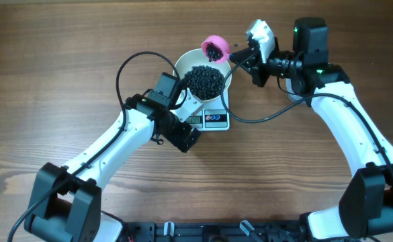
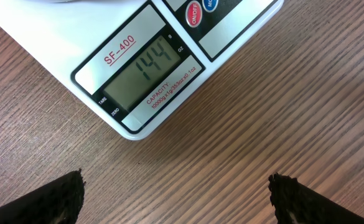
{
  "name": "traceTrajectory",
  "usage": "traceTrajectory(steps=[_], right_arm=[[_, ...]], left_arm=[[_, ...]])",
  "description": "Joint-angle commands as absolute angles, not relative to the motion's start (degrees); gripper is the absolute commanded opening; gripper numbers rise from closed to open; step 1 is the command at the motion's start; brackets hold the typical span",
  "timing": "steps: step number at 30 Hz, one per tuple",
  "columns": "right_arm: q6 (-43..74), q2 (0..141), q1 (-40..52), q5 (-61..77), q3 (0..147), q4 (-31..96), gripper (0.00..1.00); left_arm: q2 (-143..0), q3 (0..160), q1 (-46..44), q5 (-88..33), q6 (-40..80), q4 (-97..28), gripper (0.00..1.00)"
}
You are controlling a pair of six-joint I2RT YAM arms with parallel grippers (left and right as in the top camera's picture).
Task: Scoop item into bowl and weigh 150g on scale
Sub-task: 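Tilt the scoop with the right gripper to add beans gradually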
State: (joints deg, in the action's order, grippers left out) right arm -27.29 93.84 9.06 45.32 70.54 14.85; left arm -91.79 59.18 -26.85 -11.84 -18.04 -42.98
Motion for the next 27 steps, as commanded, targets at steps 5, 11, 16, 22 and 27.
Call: traceTrajectory(steps=[5, 11, 16, 22, 27], right_arm=[[-42.28, 87.94, 11.88, 37.08, 72.53, 13.78, 0.04], [-34.33, 86.74, 11.99, 39.09, 72.53, 13.50, 0.04], [-18.37, 86.80, 11.64, 39.79, 72.49, 14.55, 0.04], [-16.32, 86.89, 10.98, 42.19, 72.03, 15.03, 0.04], [-16.32, 86.89, 10.72, 39.62, 72.03, 15.07, 0.04]], left_arm=[[-91.18, 58.81, -26.89, -12.34, -17.69, -42.83, 1.00], [-91.18, 58.81, -26.89, -12.34, -17.69, -42.81, 1.00], [-91.18, 58.81, -26.89, -12.34, -17.69, -42.83, 1.00], [-91.18, 58.81, -26.89, -12.34, -17.69, -42.83, 1.00], [-91.18, 58.81, -26.89, -12.34, -17.69, -42.83, 1.00]])
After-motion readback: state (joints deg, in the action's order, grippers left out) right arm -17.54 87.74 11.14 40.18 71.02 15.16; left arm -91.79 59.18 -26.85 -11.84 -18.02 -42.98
